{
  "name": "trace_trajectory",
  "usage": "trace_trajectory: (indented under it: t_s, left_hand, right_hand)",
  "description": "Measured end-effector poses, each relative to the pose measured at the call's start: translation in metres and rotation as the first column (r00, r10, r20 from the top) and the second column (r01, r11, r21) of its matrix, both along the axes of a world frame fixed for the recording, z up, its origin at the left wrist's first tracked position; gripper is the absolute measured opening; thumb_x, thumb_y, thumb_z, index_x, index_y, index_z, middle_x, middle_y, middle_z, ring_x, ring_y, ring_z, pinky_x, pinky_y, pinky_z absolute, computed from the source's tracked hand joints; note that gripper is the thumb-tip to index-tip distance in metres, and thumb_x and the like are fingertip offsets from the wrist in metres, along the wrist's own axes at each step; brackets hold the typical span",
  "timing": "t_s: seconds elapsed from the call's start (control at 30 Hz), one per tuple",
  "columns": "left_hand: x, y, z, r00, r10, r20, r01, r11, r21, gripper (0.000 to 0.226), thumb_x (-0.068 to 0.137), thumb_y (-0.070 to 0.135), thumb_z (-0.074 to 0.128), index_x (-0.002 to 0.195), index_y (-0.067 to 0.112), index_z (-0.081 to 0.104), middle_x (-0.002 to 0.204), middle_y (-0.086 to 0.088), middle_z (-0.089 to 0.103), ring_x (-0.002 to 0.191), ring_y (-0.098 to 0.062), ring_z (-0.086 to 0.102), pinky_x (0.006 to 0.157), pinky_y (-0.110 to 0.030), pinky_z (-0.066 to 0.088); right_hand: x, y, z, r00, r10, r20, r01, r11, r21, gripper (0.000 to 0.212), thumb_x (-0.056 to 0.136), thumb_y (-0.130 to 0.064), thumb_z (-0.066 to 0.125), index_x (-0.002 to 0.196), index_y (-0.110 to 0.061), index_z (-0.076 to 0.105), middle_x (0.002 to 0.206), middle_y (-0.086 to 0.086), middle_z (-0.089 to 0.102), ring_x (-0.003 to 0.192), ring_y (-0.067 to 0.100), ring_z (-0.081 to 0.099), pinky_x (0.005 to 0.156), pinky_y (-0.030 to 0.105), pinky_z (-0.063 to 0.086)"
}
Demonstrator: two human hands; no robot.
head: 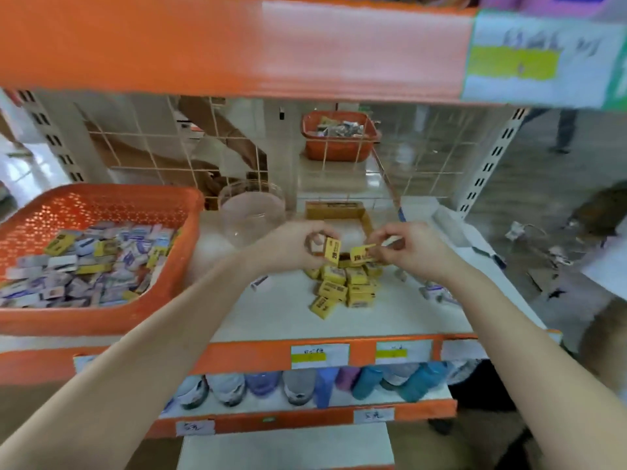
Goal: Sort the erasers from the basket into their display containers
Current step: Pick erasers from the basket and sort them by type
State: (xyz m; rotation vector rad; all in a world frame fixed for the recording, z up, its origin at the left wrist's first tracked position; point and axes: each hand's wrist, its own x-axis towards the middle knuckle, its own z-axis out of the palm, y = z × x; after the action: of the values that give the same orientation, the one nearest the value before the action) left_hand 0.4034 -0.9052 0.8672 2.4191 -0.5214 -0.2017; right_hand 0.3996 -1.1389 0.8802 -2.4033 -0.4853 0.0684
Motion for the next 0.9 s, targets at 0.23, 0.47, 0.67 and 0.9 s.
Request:
trace_trajectory:
  t_s: [0.23,0.47,0.67,0.9]
  left_hand:
    - [0.002,-0.003,-0.016,0.987,-0.087,-0.138,0.106,0.986,0.133,0.044,0.081,0.029,0.072,0.121,0.035,0.056,0.122,0.011,0.059,0.111,-0.005,0.053,0.092,-0.021,0.041]
    - [-0.005,0.007,-0.009,0.992,-0.068,-0.108,0.083,0.986,0.148,0.052,0.083,0.027,0.071,0.131,0.028,0.051,0.127,0.012,0.057,0.118,-0.005,0.051,0.091,-0.02,0.04]
    - [-0.031,0.043,0.02,0.989,0.073,0.126,-0.084,0.993,0.084,0.049,0.085,0.024,0.068,0.131,0.025,0.052,0.125,0.016,0.054,0.107,0.005,0.045,0.083,-0.007,0.032]
    - [-0.075,0.134,0.04,0.824,0.422,0.379,-0.43,0.9,-0.067,0.041,0.084,0.017,0.065,0.124,0.015,0.061,0.123,0.002,0.062,0.111,-0.012,0.057,0.09,-0.013,0.037]
  right_hand:
    - [-0.004,0.004,-0.021,1.0,0.004,0.025,-0.003,1.0,-0.025,0.016,0.08,-0.01,0.069,0.082,-0.026,0.072,0.078,-0.01,0.072,0.074,0.002,0.06,0.068,0.01,0.044]
    - [0.005,0.018,-0.012,0.996,0.025,0.089,-0.01,0.987,-0.16,0.019,0.086,-0.025,0.066,0.105,-0.025,0.071,0.094,-0.01,0.064,0.081,0.008,0.056,0.076,0.022,0.044]
    - [0.011,0.059,-0.001,0.971,0.098,0.22,-0.09,0.995,-0.046,0.019,0.087,-0.019,0.066,0.105,-0.02,0.07,0.097,-0.016,0.062,0.082,0.003,0.055,0.076,0.014,0.042]
    - [0.01,0.162,0.012,0.86,0.301,0.412,-0.309,0.95,-0.048,0.027,0.085,-0.009,0.064,0.111,-0.012,0.067,0.113,-0.005,0.06,0.1,0.005,0.05,0.086,0.004,0.033]
